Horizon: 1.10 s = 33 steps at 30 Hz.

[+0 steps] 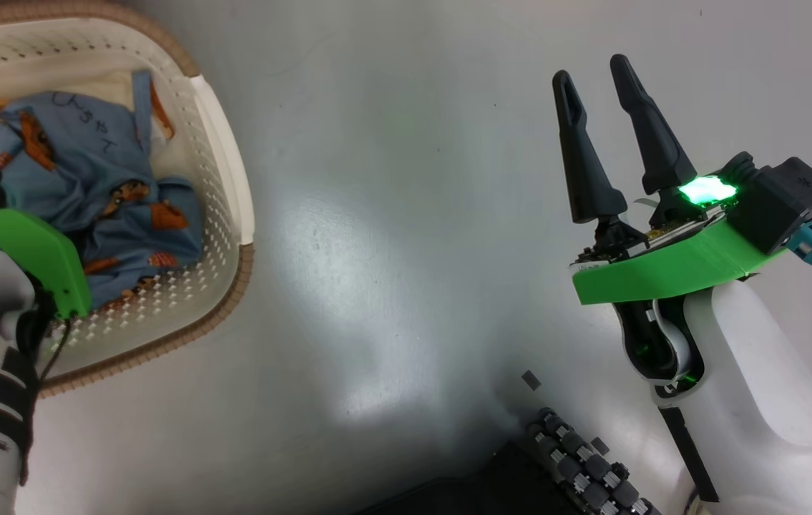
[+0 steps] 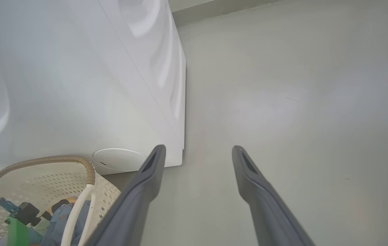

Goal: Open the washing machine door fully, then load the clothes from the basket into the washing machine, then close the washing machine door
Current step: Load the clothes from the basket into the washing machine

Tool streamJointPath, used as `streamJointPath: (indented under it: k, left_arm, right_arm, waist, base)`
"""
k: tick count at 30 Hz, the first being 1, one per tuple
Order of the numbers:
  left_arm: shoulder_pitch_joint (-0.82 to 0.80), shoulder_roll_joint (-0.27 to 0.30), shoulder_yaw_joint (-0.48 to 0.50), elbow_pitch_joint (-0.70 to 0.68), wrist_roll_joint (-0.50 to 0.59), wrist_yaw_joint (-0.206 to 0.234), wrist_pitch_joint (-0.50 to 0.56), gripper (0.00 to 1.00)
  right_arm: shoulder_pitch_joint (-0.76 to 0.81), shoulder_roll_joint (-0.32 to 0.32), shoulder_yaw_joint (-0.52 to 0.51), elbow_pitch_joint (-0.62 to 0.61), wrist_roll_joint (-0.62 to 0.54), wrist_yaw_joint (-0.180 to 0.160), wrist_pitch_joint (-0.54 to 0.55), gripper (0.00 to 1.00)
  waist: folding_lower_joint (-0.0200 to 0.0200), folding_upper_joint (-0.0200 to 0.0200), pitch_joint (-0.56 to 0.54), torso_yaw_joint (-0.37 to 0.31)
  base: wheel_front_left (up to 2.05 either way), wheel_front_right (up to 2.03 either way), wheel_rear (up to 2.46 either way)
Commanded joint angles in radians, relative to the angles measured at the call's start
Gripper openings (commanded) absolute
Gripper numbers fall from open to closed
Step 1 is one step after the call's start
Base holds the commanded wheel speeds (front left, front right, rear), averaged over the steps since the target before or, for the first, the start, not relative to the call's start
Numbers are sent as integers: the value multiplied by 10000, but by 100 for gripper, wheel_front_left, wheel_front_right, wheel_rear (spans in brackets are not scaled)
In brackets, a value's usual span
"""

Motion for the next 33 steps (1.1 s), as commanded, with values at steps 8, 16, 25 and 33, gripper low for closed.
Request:
streamJointPath:
  k: [8,16,25,33]
  left_arm:
    - [63,231,0,-40,61,153,-546,0]
    - [392,33,20,-5,-210,-121,-1127,0]
    - [1085,-450,170,6,-647,-345,-2488,0]
    - [1796,-918,88,-137,-1045,-519,-3713,0]
  right_arm:
    - [344,11,135,-204,-83,58,-80,100]
    - [224,11,218,-116,-77,58,-80,100]
    - [207,-58,273,24,-54,58,-80,100]
    - [473,-256,293,276,15,58,-80,100]
  waist:
    - [0,0,-3,-38]
    - [0,0,-467,171]
    - [0,0,-1587,449]
    - [0,0,-3057,837]
  base:
    - [0,0,0]
    - [0,0,0]
    - [0,0,0]
    - [0,0,0]
